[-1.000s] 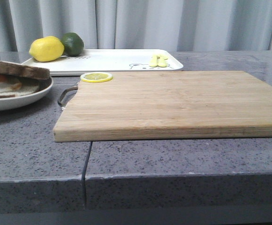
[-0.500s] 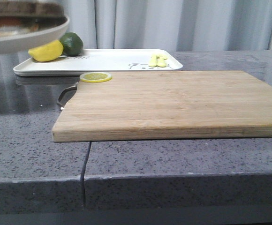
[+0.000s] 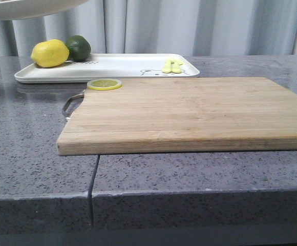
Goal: Place bread and move sandwich to tray
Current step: 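Lift the plate and carry it over the white tray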
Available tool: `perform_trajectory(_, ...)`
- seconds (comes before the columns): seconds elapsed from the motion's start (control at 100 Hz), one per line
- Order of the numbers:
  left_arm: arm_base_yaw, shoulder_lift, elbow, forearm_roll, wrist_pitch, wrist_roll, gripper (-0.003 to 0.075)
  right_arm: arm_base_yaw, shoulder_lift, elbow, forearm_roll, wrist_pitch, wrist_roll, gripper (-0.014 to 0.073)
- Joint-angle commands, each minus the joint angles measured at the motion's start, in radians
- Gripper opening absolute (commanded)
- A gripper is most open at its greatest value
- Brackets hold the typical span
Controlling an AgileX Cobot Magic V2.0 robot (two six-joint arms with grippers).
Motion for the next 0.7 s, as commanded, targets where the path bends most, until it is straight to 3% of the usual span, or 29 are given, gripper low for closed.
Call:
perform_trajectory(0.0,-0.035,0.004,-0.087,-0.096,0.001,-0.027,-0.002,-0.005,0.0,-0.028,0.005,-0.083,-0.003,0.0424)
perform_trajectory(0.21,-0.096,0.128,-0.212,-0.078,-0.007,-0.08,-0.002,-0.005,0.0,-0.028,0.005,-0.082,-0.003,0.0424)
perform_trajectory(0.45,-0.154,0.251,-0.387,0.103,-0.029,-0.225,-0.002,-0.005,0.0,-0.028,0.005,-0.082,-0.003,0.0424)
perform_trajectory(0.69,-0.205,0.355,-0.55,0.168,-0.016,-0.308,-0.002,-0.005,0.0,-0.028,0.007,-0.082,-0.002,0.0424)
